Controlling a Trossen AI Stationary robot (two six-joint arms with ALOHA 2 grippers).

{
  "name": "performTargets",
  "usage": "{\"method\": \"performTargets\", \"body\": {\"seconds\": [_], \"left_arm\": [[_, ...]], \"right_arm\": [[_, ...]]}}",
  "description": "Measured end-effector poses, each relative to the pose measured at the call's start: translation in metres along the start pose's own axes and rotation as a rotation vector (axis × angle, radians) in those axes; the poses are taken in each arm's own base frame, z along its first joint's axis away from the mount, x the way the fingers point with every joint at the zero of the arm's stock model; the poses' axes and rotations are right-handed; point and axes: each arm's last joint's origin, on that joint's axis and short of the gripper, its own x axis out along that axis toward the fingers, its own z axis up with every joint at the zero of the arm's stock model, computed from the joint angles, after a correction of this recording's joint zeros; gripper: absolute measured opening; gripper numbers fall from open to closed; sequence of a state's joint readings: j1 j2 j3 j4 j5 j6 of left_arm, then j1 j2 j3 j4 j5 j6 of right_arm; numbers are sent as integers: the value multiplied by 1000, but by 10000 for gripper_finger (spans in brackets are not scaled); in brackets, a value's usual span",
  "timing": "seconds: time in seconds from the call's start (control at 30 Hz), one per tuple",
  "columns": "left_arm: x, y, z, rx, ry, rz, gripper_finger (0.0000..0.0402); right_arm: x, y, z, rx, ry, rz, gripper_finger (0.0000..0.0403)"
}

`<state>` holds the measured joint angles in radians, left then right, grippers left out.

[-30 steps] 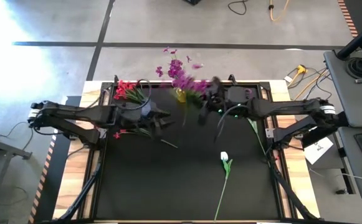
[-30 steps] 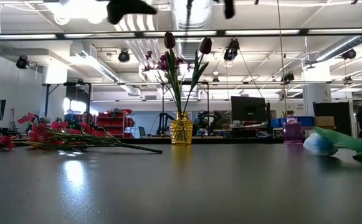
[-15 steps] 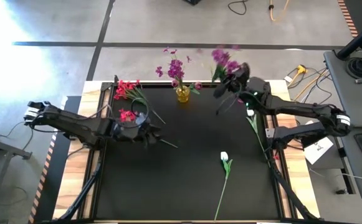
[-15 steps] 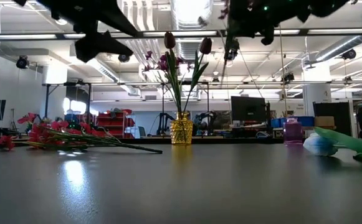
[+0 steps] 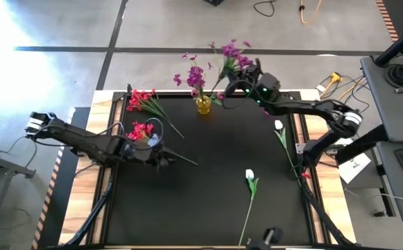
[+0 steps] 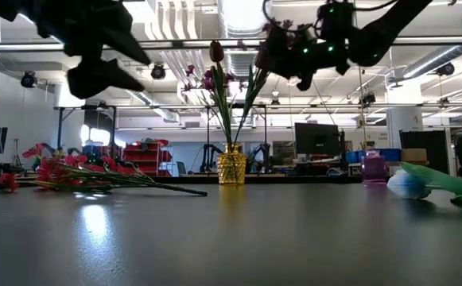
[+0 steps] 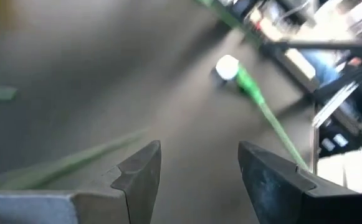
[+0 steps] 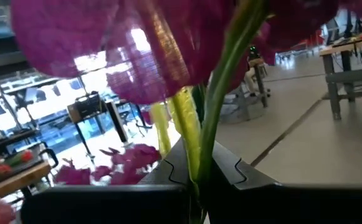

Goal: Sort flowers into vase by color
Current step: Put the violet flowers into the yellow flower vase

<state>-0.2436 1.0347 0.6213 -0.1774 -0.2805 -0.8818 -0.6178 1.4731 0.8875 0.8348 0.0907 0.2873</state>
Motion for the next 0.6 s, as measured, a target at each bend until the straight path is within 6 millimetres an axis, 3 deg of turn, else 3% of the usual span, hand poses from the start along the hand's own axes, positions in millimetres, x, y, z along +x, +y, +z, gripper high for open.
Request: {"method": "performTargets", "body": {"seconds": [0.27,0.43,0.6], "left_arm": [[-20,20,-10,-122,128,136,198],[-21,33,-19,-178,145,216,198],[-19,40,-25,-189,155,238,198]], "right_arm": [[30,-1,-23,-42,44,42,13],[34,-2,-35,-99,78,32,13],[32,2,-29,-94,66,40,13]]}}
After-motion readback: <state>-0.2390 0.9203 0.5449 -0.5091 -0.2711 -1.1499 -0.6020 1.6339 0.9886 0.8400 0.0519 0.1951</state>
